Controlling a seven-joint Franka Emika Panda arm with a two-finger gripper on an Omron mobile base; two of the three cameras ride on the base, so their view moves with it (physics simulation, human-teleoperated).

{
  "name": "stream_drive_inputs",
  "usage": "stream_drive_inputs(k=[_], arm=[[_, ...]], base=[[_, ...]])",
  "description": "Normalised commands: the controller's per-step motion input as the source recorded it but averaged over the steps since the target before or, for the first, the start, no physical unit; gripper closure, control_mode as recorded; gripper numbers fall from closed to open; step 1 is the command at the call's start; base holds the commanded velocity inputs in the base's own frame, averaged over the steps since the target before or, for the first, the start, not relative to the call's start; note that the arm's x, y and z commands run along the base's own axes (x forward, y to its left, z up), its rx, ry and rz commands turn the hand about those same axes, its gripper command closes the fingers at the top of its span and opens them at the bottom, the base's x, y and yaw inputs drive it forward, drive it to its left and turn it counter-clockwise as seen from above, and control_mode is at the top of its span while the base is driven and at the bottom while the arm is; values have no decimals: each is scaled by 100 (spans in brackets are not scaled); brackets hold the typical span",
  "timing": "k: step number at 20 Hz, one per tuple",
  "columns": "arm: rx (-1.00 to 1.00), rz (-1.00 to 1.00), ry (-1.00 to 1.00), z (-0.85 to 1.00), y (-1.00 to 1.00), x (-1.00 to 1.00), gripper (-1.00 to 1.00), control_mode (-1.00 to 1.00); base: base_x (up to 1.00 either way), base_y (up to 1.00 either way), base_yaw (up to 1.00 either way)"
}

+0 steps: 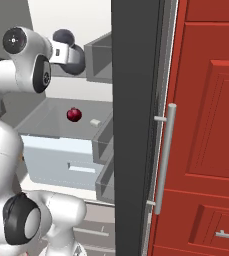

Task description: Move the marshmallow and pomegranate from the top shelf to the second highest shelf to make space. Then, place the pitcher from the counter on the cleared top shelf.

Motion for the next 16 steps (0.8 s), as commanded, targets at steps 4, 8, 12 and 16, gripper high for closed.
stream_drive_inputs(k=[4, 8, 12, 16], arm=[[0, 0, 0, 0, 0, 38, 100, -100], [0, 1, 0, 0, 0, 41, 100, -100], [0, 2, 2, 0, 0, 50, 100, -100], [0, 3, 7, -13, 0, 61, 100, -100]], base=[[0, 0, 0], [0, 0, 0], [0, 0, 0], [0, 0, 0]])
